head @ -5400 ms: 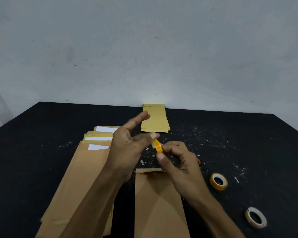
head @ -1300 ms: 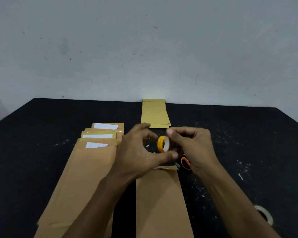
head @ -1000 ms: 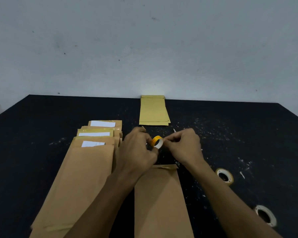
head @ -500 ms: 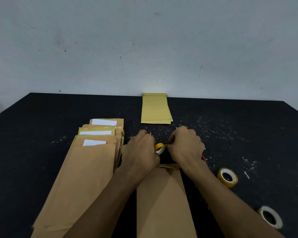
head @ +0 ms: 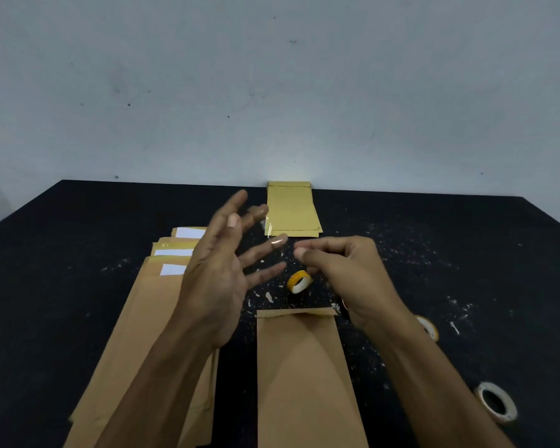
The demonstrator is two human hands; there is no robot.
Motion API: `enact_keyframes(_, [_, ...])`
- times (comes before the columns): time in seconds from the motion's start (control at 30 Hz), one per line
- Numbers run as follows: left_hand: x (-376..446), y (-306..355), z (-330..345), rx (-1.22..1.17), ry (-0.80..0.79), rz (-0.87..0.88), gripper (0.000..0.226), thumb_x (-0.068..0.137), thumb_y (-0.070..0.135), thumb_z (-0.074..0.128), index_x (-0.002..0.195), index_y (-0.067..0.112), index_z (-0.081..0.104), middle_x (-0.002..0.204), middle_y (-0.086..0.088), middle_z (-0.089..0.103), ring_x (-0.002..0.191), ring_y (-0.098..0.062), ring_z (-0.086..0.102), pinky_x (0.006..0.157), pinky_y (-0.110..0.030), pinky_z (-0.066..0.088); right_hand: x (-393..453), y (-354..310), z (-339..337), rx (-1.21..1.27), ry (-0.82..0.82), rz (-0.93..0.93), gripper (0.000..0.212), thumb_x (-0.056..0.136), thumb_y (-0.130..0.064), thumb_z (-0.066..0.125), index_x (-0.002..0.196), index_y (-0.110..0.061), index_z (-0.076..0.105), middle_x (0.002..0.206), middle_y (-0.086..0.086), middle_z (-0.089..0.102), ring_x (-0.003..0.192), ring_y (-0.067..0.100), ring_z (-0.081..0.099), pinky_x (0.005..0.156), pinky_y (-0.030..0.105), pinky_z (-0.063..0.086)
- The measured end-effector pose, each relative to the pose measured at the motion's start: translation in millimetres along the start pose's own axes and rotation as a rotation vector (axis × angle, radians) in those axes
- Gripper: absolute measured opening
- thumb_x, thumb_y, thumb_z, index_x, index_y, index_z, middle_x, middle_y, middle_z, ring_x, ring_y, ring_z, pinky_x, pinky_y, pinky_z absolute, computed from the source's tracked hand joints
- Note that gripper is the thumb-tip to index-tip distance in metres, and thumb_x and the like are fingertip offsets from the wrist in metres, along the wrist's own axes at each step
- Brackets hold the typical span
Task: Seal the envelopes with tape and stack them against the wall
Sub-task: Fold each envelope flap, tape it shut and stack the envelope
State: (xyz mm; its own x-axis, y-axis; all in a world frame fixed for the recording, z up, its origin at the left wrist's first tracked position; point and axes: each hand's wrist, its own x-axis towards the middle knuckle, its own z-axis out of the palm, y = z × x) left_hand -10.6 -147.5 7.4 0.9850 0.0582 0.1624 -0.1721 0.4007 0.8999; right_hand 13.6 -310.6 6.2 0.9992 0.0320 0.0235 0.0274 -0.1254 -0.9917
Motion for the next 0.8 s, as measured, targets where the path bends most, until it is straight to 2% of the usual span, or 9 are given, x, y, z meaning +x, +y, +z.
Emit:
enact_keyframes(0.1, [-6,-2,3,-0.045,-0.026,-0.009,0.048,0.096,0.041,0.039,0.143,0.035,0.045,0.134,0.007,0.063,0.113,-0.027,0.067,0.084,-0.046,0.06,-6,-5,6,0.076,0.004,0.058,0.007,0.083,-0.022,0.079,0.081,-0.016,0.08,0.071,-0.002,0.075,0.066,-0.001,0.064,0.053,0.01,0.043])
enact_keyframes(0.2, [-11,-4,7,-0.008,-0.048,0.005,0.044,0.101,0.037,0.034,0.144,0.035,0.043,0.136,0.009,0.061,0.116,-0.023,0.066,0.084,-0.042,0.06,-12,-5,11,0.119,0.025,0.03,0.008,0.082,-0.02,0.08,0.075,-0.016,0.079,0.068,-0.002,0.075,0.062,-0.004,0.064,0.052,0.009,0.043])
enact_keyframes(0.37, [-16,-3,9,0.007,-0.067,0.004,0.05,0.094,0.039,0.04,0.144,0.033,0.042,0.139,0.008,0.059,0.117,-0.025,0.066,0.095,-0.048,0.055,-15,-5,14,0.218,0.096,0.029,0.009,0.08,-0.011,0.081,0.072,-0.009,0.077,0.071,0.003,0.075,0.059,-0.002,0.062,0.051,0.011,0.044])
enact_keyframes(0.47, [-17,-2,7,0.018,-0.074,-0.022,0.053,0.093,0.041,0.041,0.145,0.035,0.04,0.14,0.008,0.059,0.122,-0.028,0.062,0.105,-0.052,0.045,-18,-4,14,0.214,0.1,0.023,0.008,0.08,-0.01,0.08,0.073,-0.007,0.076,0.073,0.005,0.075,0.061,0.0,0.062,0.056,0.014,0.046])
enact_keyframes(0.53, [-19,-2,4,0.141,-0.085,0.001,0.053,0.093,0.045,0.039,0.146,0.04,0.038,0.139,0.016,0.058,0.133,-0.016,0.052,0.112,-0.047,0.035,-20,-5,11,0.234,0.112,0.014,0.008,0.08,-0.008,0.079,0.075,-0.003,0.076,0.071,0.007,0.073,0.063,0.006,0.062,0.059,0.02,0.047])
enact_keyframes(0.63, [-22,-6,-4,0.339,-0.087,0.069,0.053,0.093,0.048,0.038,0.147,0.043,0.035,0.133,0.023,0.061,0.129,0.012,0.045,0.108,-0.022,0.031,-22,-13,0,0.345,0.093,0.027,0.014,0.076,-0.009,0.079,0.082,0.003,0.074,0.076,0.014,0.071,0.072,0.021,0.065,0.063,0.029,0.054])
enact_keyframes(0.7, [-26,-11,-8,0.481,-0.106,0.094,0.05,0.098,0.047,0.039,0.148,0.045,0.032,0.139,0.022,0.056,0.131,0.016,0.039,0.104,-0.009,0.032,-24,-20,-5,0.456,-0.001,0.055,0.02,0.074,-0.013,0.074,0.088,0.0,0.069,0.09,0.017,0.075,0.082,0.026,0.073,0.07,0.033,0.06])
enact_keyframes(0.73, [-28,-15,-10,0.61,-0.119,0.121,0.049,0.101,0.05,0.038,0.149,0.049,0.028,0.146,0.023,0.049,0.138,0.012,0.032,0.109,-0.011,0.028,-25,-22,-5,0.506,-0.05,0.067,0.019,0.076,-0.014,0.071,0.09,-0.002,0.065,0.095,0.019,0.076,0.088,0.029,0.074,0.072,0.035,0.061])
enact_keyframes(0.8, [-30,-23,-13,0.945,-0.157,0.198,0.048,0.101,0.054,0.031,0.146,0.061,0.016,0.155,0.028,0.032,0.15,0.002,0.009,0.122,-0.026,0.011,-26,-22,-3,0.561,-0.106,0.08,0.007,0.087,-0.008,0.064,0.09,-0.005,0.059,0.098,0.022,0.075,0.094,0.033,0.074,0.074,0.038,0.061])
